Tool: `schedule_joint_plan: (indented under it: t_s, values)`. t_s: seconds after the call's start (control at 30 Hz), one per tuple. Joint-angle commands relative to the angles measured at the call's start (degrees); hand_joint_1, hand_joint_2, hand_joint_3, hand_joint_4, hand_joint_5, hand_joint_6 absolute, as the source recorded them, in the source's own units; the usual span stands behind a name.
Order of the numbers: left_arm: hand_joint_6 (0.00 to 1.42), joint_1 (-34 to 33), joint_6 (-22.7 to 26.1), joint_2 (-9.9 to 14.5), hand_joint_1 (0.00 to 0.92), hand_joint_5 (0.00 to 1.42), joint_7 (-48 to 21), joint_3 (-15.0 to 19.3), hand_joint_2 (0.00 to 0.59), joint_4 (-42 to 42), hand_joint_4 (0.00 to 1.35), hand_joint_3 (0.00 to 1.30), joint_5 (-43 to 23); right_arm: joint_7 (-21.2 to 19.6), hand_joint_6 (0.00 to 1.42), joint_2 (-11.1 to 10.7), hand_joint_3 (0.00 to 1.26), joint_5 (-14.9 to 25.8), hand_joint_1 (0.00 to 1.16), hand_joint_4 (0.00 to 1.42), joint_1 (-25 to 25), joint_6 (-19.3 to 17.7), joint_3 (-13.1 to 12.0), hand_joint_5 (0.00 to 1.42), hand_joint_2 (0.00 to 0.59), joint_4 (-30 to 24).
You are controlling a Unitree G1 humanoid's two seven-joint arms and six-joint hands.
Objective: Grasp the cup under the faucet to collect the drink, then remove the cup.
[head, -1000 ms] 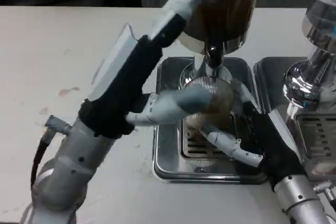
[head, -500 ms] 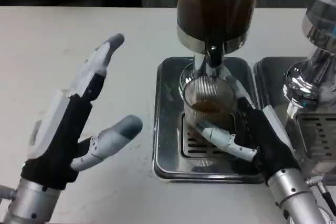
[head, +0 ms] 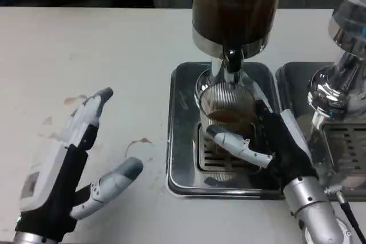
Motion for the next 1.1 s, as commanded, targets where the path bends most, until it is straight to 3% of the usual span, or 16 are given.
schedule_joint_plan:
  t_s: [0.03, 0.6, 0.73, 0.87, 1.1]
  values:
    - [0.0, 0.7, 1.2, 1.3, 0.0, 0.0, 2.7, -1.9, 0.135, 3.8, 0.0, 0.0, 2.4, -0.3, 0.0, 0.7, 0.0, 0.1, 0.7, 0.0, -1.0, -0.7, 0.2, 0.0, 0.187, 2.5]
    - [0.0, -0.8, 2.0, 3.3, 0.0, 0.0, 5.4, -6.9, 0.136, 8.9, 0.0, 0.0, 2.2, -3.4, 0.0, 4.2, 0.0, 0.3, 0.76, 0.0, -3.3, -4.1, 0.4, 0.0, 0.182, 10.1]
    - [0.0, -1.0, 2.0, 3.4, 0.0, 0.0, 5.2, -7.0, 0.136, 8.9, 0.0, 0.0, 1.7, -5.0, 0.18, 5.1, 0.0, -0.1, 0.84, 0.02, -2.1, -5.2, 0.4, 0.05, 0.169, 9.4]
    - [0.0, -1.1, 2.1, 3.7, 0.0, 0.0, 5.0, -7.0, 0.136, 9.1, 0.0, 0.0, 1.1, -6.1, 0.34, 5.2, 0.0, -1.3, 0.89, 0.15, -0.8, -5.1, 1.5, 0.17, 0.173, 8.6]
    - [0.0, -1.1, 2.2, 3.9, 0.0, 0.0, 4.8, -7.0, 0.14, 9.0, 0.0, 0.0, 0.4, -7.3, 0.45, 5.7, 0.06, -2.4, 0.91, 0.24, -0.8, -5.1, 2.4, 0.26, 0.178, 9.4]
